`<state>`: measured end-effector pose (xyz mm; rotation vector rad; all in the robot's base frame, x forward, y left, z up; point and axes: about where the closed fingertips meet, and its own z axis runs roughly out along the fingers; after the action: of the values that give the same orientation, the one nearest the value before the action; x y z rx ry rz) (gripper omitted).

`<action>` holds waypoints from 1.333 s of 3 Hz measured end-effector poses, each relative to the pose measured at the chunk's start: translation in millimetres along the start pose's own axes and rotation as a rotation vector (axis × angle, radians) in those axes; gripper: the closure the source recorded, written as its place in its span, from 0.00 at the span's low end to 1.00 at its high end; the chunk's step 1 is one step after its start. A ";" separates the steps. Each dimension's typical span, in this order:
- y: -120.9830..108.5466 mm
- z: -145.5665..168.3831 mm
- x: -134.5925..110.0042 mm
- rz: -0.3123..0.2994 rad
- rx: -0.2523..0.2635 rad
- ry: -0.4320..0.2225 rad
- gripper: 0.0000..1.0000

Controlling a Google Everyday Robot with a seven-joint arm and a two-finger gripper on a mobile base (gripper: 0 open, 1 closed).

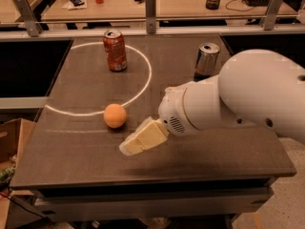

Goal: Pick orange

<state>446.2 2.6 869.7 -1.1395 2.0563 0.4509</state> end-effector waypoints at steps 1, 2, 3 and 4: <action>0.5 17.8 -7.4 -0.036 -0.037 -0.061 0.00; 1.3 36.5 -11.4 -0.059 -0.069 -0.088 0.00; 2.4 54.2 -14.6 -0.074 -0.092 -0.099 0.00; 3.0 69.6 -20.7 -0.092 -0.116 -0.113 0.00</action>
Offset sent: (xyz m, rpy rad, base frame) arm 0.0321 0.0459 -0.0334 0.1065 -0.0448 0.1432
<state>480.6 58.3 838.1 -1.2430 1.8929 0.5821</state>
